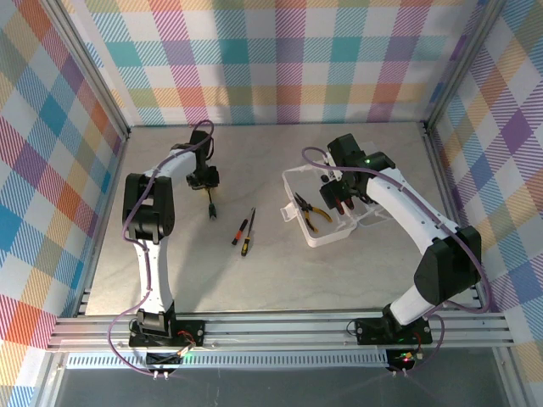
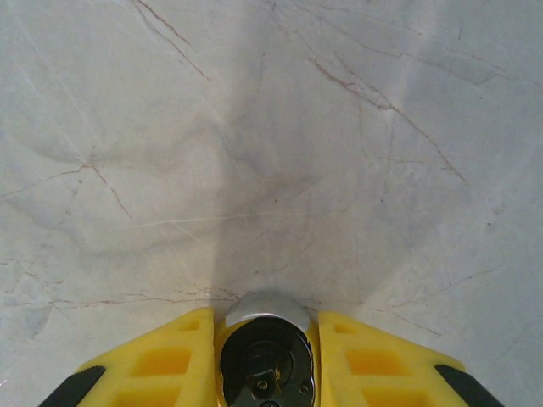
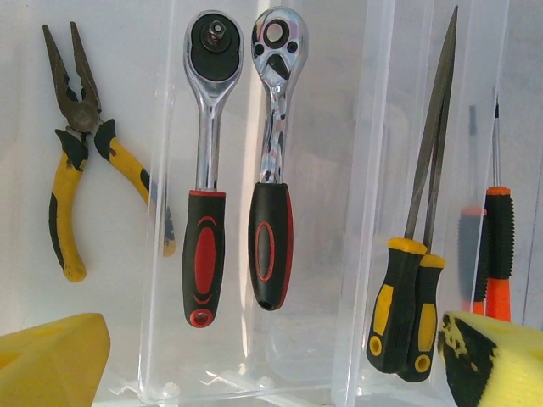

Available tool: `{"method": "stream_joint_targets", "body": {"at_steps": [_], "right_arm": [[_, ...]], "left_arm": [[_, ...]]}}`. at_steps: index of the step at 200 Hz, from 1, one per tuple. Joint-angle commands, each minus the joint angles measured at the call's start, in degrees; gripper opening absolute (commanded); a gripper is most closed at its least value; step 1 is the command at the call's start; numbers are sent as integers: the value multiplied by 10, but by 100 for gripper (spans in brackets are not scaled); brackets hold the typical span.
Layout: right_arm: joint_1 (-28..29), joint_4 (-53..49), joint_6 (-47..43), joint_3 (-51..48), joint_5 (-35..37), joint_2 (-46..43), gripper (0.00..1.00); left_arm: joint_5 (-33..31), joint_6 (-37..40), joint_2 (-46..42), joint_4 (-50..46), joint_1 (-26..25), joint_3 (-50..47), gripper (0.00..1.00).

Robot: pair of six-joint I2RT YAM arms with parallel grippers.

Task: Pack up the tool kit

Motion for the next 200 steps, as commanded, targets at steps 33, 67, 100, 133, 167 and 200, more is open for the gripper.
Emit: {"method": "stream_joint_targets", "body": {"at_steps": [33,67,100,133,167,200], "right_arm": [[4,1,1,12,-22,-22,99],[6,6,5,11,-41,-32,99],[9,16,8,9,-77,-38,99],[19,26,30,8,-117,-39,99],[30,86,56,-3,-241,-51,99],[38,203,129,-34,-405,-56,100]], "left_arm": [[83,15,-63,25,-5,-84,7],[149,10,-140,37,-5,-127,5],[251,-9,-196,59,-7,-155,4],[309,-33,-246,80,-15,-170,3],[378,-94,-292,157,-38,-201,3],[392,-150,-317,221,-66,-215,3]]}}
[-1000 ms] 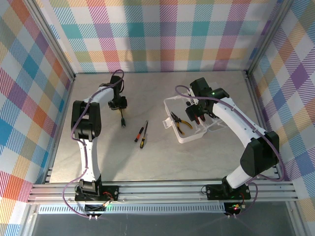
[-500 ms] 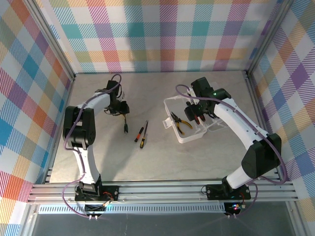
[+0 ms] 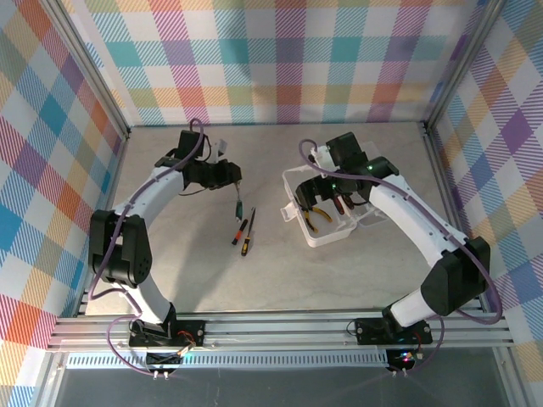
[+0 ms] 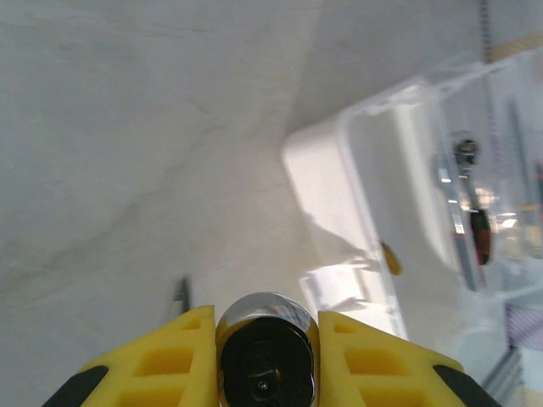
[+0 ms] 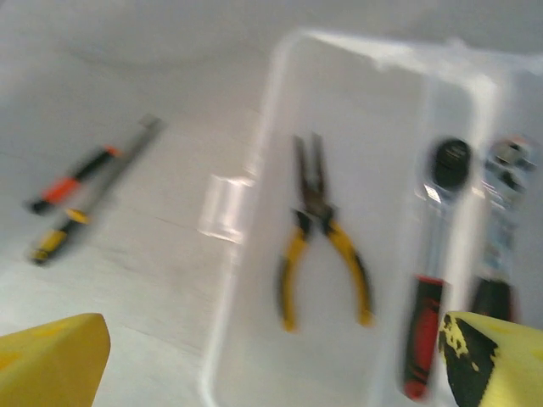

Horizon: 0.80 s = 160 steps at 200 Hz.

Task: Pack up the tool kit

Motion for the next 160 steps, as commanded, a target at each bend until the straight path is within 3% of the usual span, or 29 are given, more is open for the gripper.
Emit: {"method": "stream_joint_targets", "body": {"at_steps": [1,45,92,134,160], "right_arm": [[11,107,69,-17,-155,-10,100],[64,167,127,-10,-191,52,92],[97,189,157,3,-182,94,84],[106,216,186,7,-185,123,70],[109,224,192,22,-194,144,56]], "left_arm": [[49,-61,-33,73,-19,-7,3],[42,-101,-36,139,-44,-5,3],[42,-112,-23,154,-59,1,3],[38,-111,-26,154,-62,3,3],[37,-110,-25,154,-65,0,3]]}}
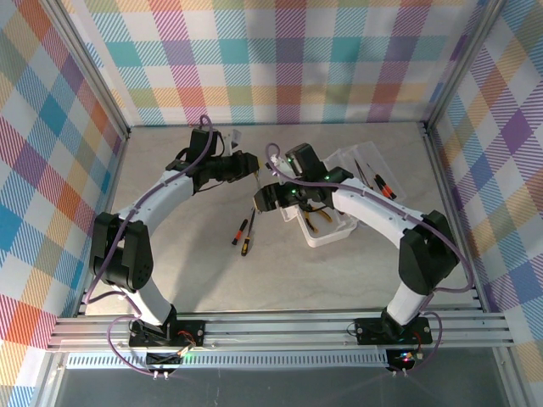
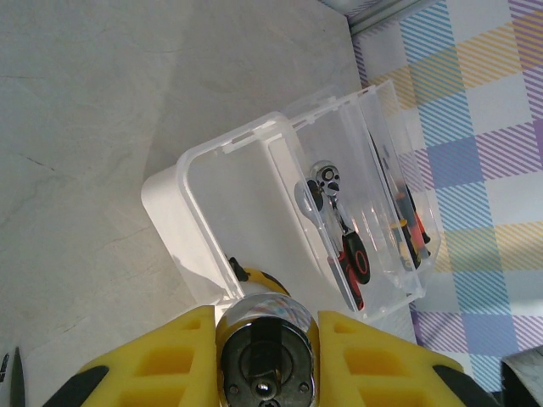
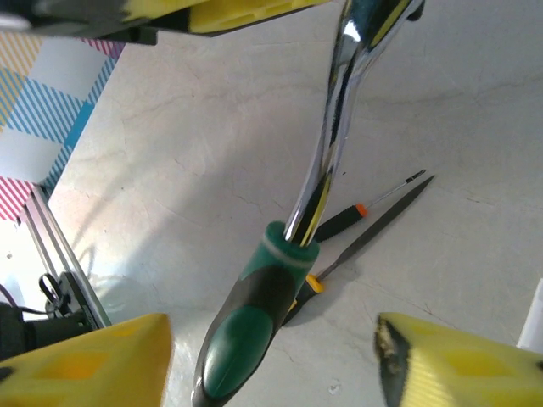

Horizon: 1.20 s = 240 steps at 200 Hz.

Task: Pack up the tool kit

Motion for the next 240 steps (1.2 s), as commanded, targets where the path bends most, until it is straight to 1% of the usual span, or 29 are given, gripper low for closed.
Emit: {"method": "stream_joint_targets", "body": {"at_steps": [1,32,47,54,68,75,79,83,92,96,104,108,114,124,125,127,130,141,158,192,210,240], "right_arm": [[5,28,19,27,-22,21,55],[9,33,26,43,-36,37,38],[10,34,29,46,-38,40,28],[10,34,30,46,-37,39,21],[10,29,27,45,-31,34,10],[10,23,22,45,-25,29,5],[10,17,18,47,-20,27,3],[9,9,14,48,-14,24,0],[7,-10,1,50,2,15,0],[5,-20,-6,51,8,11,0],[0,-39,-18,51,19,0,0],[-5,-50,-24,50,26,-5,0],[-13,-69,-34,50,39,-15,0],[-29,-106,-54,48,71,-31,0],[-31,-110,-56,48,74,-33,0],[-34,-117,-61,47,81,-37,0],[-40,-130,-67,47,91,-42,0],[-61,-181,-90,48,148,-62,0],[-93,-238,-111,45,206,-84,0],[-133,-314,-133,31,322,-107,0],[-146,-341,-142,32,356,-102,0],[-161,-385,-154,51,383,-77,0]], "left_arm": [[12,-7,-14,22,-9,4,3],[10,-6,-16,27,-10,-3,3],[8,-6,-17,27,-9,-4,3],[7,-5,-16,26,-9,-5,3],[6,-2,-15,24,-9,-4,3],[4,2,-14,20,-9,-2,5],[2,5,-14,16,-9,-1,7],[0,8,-13,11,-9,0,11],[-8,19,-12,0,-9,3,23],[-14,24,-13,-7,-8,4,32],[-27,37,-14,-23,-7,7,55],[-34,44,-16,-32,-7,9,64],[-48,56,-19,-44,-5,11,74],[-74,76,-25,-80,-3,15,85],[-77,79,-26,-83,-3,16,87],[-82,83,-27,-88,-3,16,96],[-89,89,-29,-96,-1,17,100],[-115,106,-37,-119,3,19,100],[-137,124,-45,-140,13,13,100],[-142,128,-55,-140,31,-14,100],[-138,128,-55,-136,33,-25,100],[-132,126,-55,-131,33,-33,100]]}}
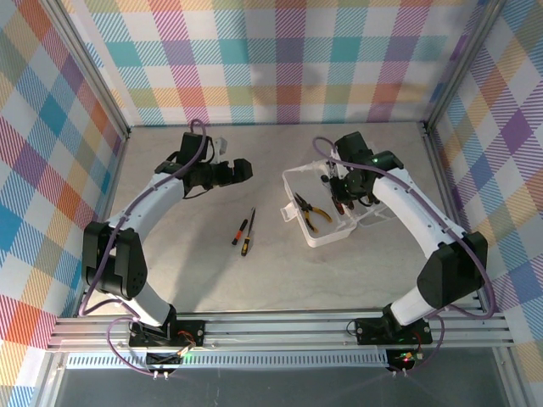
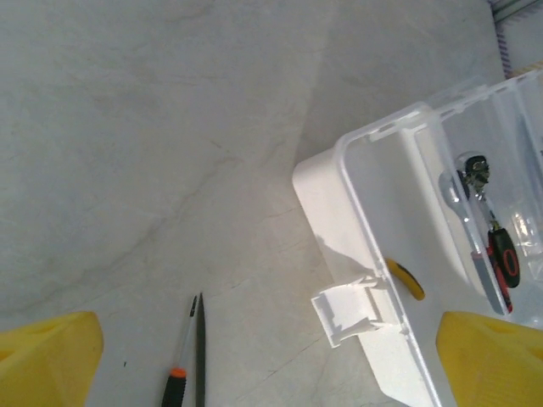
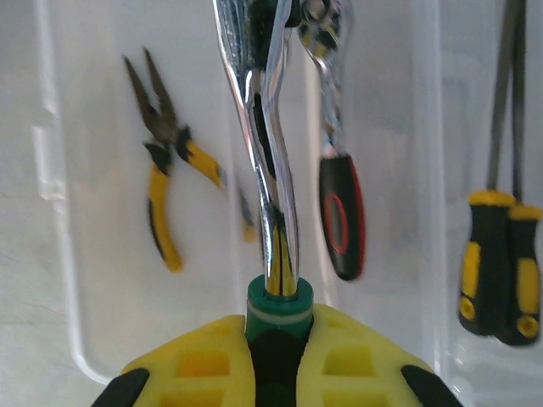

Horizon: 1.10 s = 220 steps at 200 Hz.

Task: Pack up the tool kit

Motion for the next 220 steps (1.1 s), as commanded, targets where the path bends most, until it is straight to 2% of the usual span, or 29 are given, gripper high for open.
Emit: {"method": "stream_joint_targets", "body": {"at_steps": [1,31,121,168,220], "right_arm": [[-10,-57,-26,27,54,19,0],[-14,-84,-31,52,82,49,0],[-14,-111,-20,125,93,129,0],[-14,-122,-3,144,117,158,3],[-14,-138,22,157,135,195,1]], "left_arm": [[1,10,-17,-10,3,-11,100],[5,9,-19,-4,4,-15,100],[17,7,-20,12,4,-30,100],[21,6,-21,13,7,-32,100],[23,6,-22,11,8,-28,100]]}}
